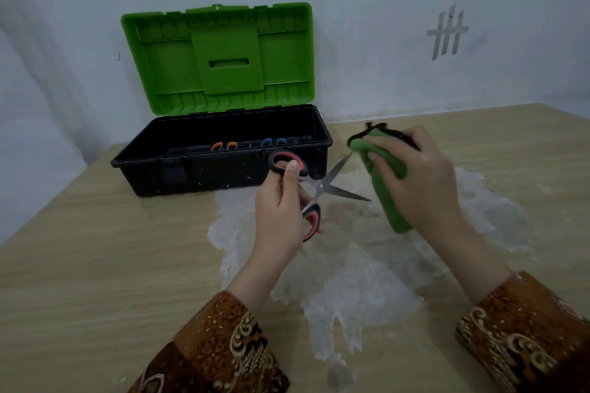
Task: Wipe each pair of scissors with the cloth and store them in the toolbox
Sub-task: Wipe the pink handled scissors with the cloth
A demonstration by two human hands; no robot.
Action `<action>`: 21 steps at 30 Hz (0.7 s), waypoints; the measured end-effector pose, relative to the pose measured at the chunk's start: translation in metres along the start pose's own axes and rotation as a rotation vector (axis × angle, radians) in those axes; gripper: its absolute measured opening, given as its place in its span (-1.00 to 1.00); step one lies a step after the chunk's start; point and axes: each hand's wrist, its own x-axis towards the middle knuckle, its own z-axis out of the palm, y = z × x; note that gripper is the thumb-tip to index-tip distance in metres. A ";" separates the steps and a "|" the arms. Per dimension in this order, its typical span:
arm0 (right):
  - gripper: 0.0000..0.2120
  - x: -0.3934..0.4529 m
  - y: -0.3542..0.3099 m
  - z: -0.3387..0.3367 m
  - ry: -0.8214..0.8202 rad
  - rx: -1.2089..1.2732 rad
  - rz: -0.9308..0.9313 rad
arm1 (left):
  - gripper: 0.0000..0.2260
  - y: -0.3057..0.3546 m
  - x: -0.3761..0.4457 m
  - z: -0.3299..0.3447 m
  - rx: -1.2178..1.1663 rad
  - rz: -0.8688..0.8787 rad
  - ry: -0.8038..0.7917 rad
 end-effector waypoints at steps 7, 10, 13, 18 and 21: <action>-0.73 -0.016 -0.032 0.022 -0.170 0.118 -0.188 | -0.74 -0.001 0.000 0.000 0.016 0.033 0.046; -0.72 -0.015 -0.022 0.019 -0.117 0.046 -0.126 | -0.74 0.003 -0.003 0.002 0.033 0.077 0.012; -0.68 -0.013 -0.011 0.017 -0.131 -0.011 -0.057 | -0.75 0.006 -0.007 0.004 0.042 0.091 -0.025; -0.68 -0.012 -0.004 0.018 -0.117 -0.031 -0.050 | -0.76 0.006 -0.007 0.004 -0.013 0.045 -0.061; -0.75 -0.010 0.000 0.016 -0.105 -0.084 0.005 | -0.75 0.004 -0.005 0.003 -0.068 0.029 -0.075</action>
